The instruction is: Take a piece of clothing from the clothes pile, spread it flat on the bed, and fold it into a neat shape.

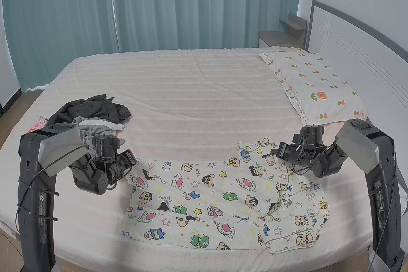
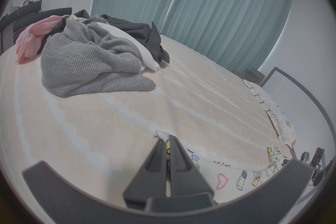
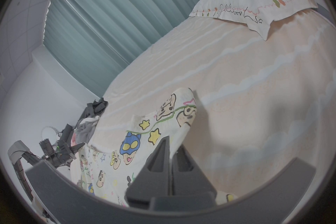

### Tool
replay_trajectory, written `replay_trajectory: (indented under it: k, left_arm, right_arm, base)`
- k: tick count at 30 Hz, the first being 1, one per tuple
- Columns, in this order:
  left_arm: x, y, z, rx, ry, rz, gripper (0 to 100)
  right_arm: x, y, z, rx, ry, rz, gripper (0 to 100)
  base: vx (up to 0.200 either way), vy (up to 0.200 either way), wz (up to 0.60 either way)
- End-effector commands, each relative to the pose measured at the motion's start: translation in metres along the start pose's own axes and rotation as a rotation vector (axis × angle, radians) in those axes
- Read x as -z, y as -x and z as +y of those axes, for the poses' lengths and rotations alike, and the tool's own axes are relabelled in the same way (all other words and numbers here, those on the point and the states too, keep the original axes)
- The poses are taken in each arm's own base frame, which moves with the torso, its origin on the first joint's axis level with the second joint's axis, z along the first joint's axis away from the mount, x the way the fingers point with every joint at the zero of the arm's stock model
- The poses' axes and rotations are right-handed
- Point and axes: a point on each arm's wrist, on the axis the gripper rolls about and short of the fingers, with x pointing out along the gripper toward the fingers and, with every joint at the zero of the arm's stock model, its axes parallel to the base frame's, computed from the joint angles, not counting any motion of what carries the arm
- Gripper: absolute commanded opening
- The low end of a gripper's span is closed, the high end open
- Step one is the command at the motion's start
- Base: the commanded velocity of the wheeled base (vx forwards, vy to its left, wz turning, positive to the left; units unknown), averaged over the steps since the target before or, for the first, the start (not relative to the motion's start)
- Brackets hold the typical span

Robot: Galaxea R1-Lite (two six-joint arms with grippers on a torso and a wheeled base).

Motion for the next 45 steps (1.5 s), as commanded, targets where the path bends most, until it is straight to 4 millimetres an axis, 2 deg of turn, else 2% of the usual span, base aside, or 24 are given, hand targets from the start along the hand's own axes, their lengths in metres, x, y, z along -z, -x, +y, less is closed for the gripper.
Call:
replay_trajectory:
  k: [1,12,19,26,36,45]
  left_arm:
    - [-0.008,0.015,-0.004,0.008,0.002,-0.006,0]
    - [-0.016,0.027,-0.016,0.041,-0.005,-0.022,0]
    - [-0.016,0.026,-0.025,0.067,-0.011,-0.036,0]
    - [-0.021,0.026,-0.032,0.098,-0.008,-0.089,0]
    - [-0.026,0.026,-0.036,0.087,-0.001,-0.135,0]
    - [-0.017,0.028,-0.041,0.094,-0.014,-0.107,0]
  right_arm:
    - [-0.014,0.034,-0.002,-0.124,-0.030,-0.003,0]
    - [-0.023,0.053,0.002,-0.193,-0.016,-0.014,0]
    - [-0.038,0.066,-0.001,-0.207,0.000,-0.061,0]
    - [-0.042,0.074,-0.005,-0.202,0.003,-0.084,0]
    - [-0.051,0.083,0.003,-0.218,0.021,-0.112,0]
    - [-0.039,0.079,-0.002,-0.206,0.001,-0.078,0]
  base:
    - [0.000,0.000,0.00]
    - [0.000,0.000,0.00]
    - [0.000,0.000,0.00]
    - [0.000,0.000,0.00]
    - [0.000,0.000,0.00]
    - [0.000,0.000,0.00]
